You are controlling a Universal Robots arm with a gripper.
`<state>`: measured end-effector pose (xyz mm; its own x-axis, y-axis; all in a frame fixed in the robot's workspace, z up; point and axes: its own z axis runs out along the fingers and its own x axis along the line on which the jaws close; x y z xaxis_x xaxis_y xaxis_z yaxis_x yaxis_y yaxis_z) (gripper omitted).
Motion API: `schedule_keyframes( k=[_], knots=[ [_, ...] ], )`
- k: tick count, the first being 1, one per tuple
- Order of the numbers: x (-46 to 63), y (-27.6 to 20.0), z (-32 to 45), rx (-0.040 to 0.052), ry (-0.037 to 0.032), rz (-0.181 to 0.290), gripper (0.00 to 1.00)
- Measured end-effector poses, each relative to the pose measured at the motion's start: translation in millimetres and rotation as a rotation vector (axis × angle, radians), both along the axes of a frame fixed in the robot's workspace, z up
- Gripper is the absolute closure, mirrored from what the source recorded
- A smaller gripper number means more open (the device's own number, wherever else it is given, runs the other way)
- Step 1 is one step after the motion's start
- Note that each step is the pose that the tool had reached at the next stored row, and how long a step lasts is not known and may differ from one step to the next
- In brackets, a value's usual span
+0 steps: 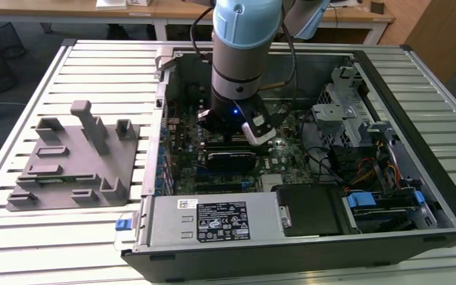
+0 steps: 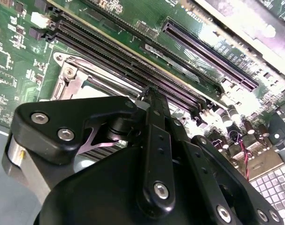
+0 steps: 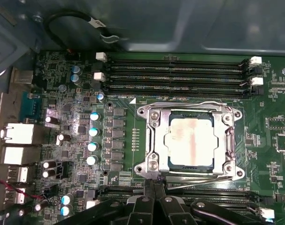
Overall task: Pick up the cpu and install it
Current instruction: 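Install the second cpu locking lever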
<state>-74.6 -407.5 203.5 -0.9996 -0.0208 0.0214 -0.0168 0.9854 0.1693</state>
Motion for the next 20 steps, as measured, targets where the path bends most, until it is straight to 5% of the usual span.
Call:
schedule_keyframes(
  k=[12,20],
  knots=[
    [-5.5,-2.2,-5.2,0.0446,0.0000,0.010,0.89],
    [-7.2,-2.3,-7.9,0.0565,0.0000,0.014,0.89]
  ],
)
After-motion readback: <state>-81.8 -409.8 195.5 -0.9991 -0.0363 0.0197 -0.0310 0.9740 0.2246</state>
